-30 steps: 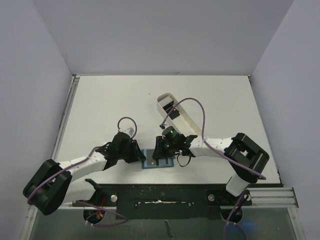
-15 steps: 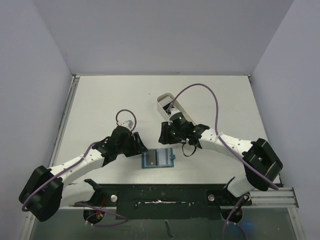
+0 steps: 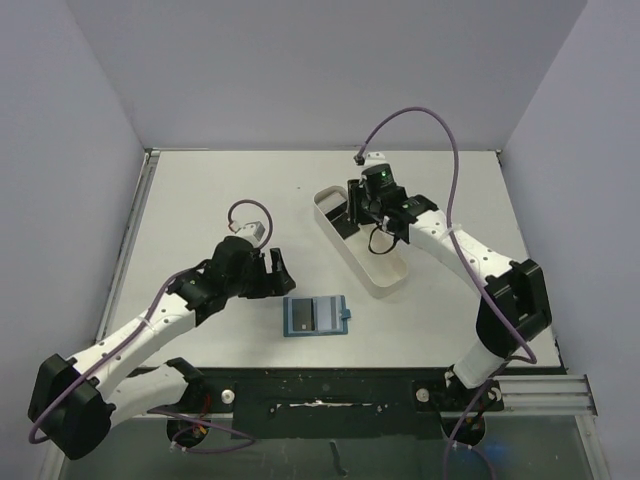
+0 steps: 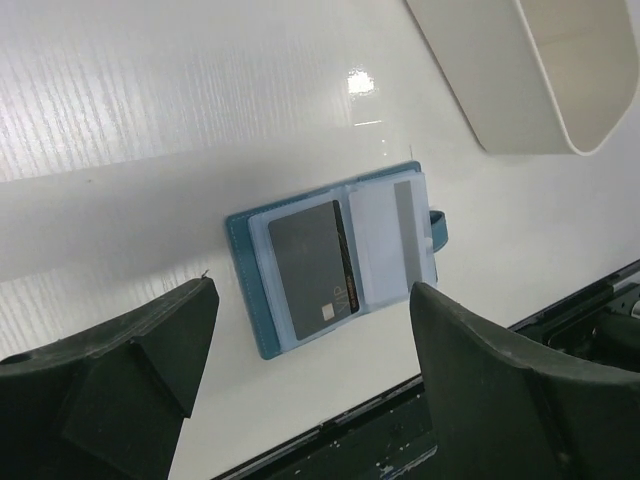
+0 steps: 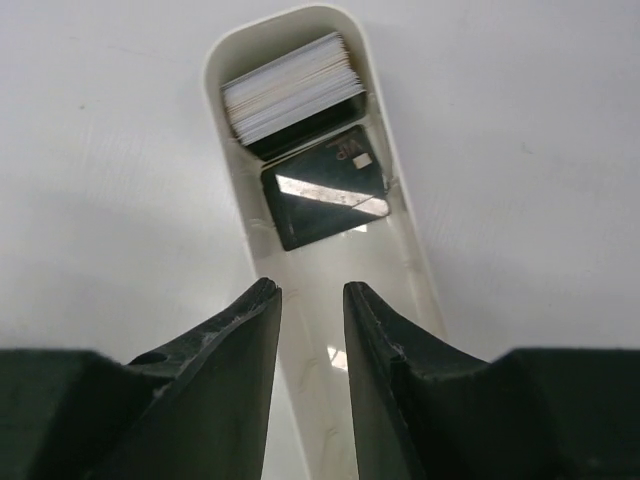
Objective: Put the credit cards into the card holder
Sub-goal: Pick up the credit card from the storage box.
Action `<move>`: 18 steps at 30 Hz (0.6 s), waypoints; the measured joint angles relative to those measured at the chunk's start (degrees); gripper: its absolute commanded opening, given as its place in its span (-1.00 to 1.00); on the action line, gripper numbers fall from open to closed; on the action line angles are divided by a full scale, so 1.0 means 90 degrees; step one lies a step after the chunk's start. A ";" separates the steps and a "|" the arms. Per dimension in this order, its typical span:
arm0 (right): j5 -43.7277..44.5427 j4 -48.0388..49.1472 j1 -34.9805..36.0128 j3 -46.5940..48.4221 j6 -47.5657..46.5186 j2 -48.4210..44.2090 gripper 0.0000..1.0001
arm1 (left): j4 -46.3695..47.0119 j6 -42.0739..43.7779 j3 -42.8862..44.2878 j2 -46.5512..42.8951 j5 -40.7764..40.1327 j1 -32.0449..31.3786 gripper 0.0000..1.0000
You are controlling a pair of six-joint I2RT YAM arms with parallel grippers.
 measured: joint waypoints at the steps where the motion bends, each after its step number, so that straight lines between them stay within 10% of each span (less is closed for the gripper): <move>1: 0.0041 -0.0007 -0.0090 0.0083 -0.0080 0.0117 -0.36 | -0.0085 0.0063 0.0078 -0.0034 0.0007 0.0000 0.54; 18: 0.0427 0.0449 -0.0493 0.0580 0.3298 0.1608 -0.18 | -0.1297 0.1423 0.1027 -0.0376 -0.0804 0.0100 0.56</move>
